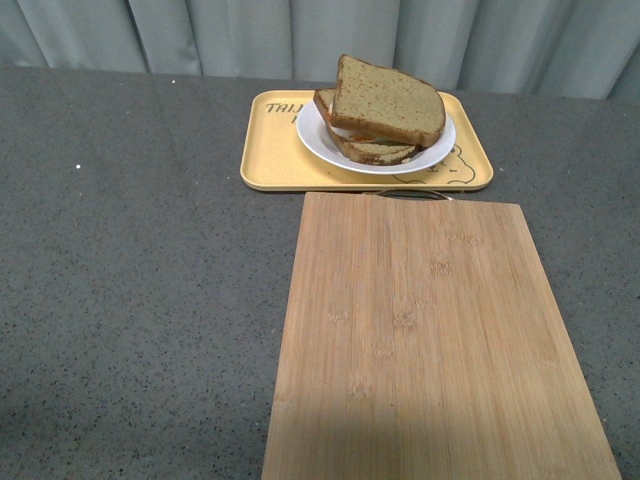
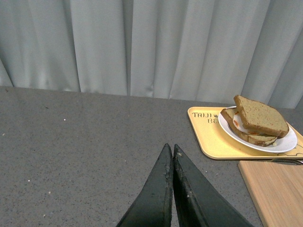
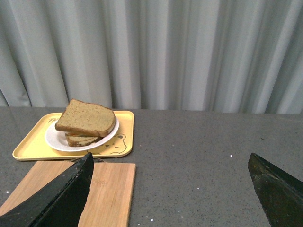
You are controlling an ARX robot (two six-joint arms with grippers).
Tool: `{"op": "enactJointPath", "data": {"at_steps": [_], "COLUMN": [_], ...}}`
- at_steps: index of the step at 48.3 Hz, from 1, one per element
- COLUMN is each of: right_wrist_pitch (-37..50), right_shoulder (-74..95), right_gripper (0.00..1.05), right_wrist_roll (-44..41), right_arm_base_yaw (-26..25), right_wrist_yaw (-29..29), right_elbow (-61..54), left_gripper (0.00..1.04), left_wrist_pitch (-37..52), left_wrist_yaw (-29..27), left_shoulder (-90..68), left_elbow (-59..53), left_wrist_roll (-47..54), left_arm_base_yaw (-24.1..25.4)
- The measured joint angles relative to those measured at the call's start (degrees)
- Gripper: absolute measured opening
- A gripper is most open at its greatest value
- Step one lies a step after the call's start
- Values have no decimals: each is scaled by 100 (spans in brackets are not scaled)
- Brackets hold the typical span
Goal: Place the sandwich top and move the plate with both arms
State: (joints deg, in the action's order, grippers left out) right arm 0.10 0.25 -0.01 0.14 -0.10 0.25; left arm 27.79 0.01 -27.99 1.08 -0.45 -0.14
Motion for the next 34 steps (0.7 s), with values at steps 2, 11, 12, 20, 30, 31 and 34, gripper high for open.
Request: {"op": "enactJointPath", "data": {"at_steps": [2,11,12,20,30,31,34], "right_wrist_pitch": [0,0,0,0,-2,0,0], "right_shoulder": [0,0,0,0,0,0,0], "right_gripper": [95,95,95,95,95,95,95], "right_wrist_roll": [0,0,0,0,0,0,0], "right_arm_base_yaw": [0,0,0,0,0,0,0], "right_wrist_yaw": [0,0,0,0,0,0,0], "right_elbow": [0,0,0,0,0,0,0], "left_gripper": [4,4,4,4,4,4,4], "left_wrist_pitch": [-157,-739,-785,-1110,-1561,-1589,-1685], "left_wrist_yaw": [-2,0,-2,-2,0,0,0], "left_shoulder": [173,774,822,1152,1602,1631,1727], "left_elbow": [-2,-2,-2,-2,-2,-2,-2], "left_wrist_roll": [0,0,0,0,0,0,0], "left_arm_base_yaw": [0,0,0,0,0,0,0]}}
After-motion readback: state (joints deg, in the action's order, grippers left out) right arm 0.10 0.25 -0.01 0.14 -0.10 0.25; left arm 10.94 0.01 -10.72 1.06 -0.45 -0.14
